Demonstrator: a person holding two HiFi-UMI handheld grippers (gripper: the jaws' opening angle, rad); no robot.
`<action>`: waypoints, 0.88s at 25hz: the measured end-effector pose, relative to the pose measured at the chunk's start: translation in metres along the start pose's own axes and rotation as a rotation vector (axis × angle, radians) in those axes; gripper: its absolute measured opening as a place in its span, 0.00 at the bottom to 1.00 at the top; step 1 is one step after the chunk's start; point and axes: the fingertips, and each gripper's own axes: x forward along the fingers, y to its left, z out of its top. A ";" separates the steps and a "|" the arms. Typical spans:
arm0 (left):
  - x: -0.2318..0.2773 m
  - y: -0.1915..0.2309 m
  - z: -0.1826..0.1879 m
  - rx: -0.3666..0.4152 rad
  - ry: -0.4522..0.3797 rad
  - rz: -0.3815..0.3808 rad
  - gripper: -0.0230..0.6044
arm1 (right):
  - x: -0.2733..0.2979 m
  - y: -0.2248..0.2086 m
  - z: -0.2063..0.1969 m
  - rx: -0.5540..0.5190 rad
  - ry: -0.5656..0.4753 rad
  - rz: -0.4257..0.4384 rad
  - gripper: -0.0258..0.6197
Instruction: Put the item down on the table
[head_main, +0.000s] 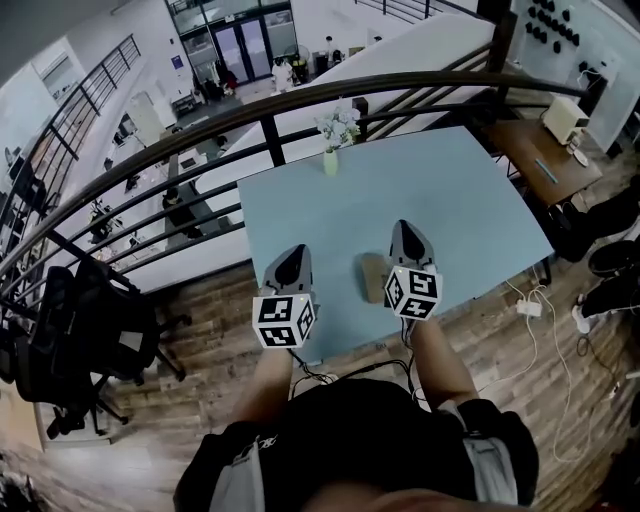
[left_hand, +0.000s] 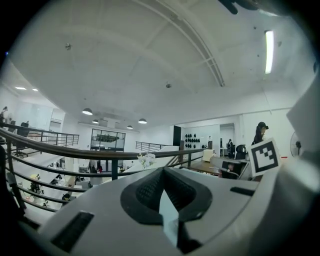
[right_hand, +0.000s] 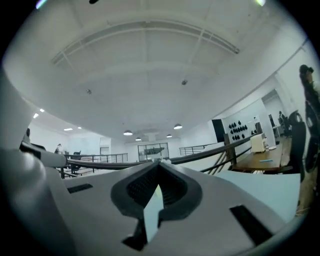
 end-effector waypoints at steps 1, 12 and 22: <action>0.000 -0.002 0.002 0.002 -0.004 -0.005 0.05 | -0.007 0.002 0.012 0.009 -0.022 0.007 0.04; -0.004 -0.025 0.008 0.020 -0.018 -0.045 0.05 | -0.049 0.010 0.043 0.010 -0.077 0.033 0.04; -0.007 -0.037 0.008 0.025 -0.021 -0.056 0.05 | -0.057 0.008 0.040 0.024 -0.062 0.042 0.04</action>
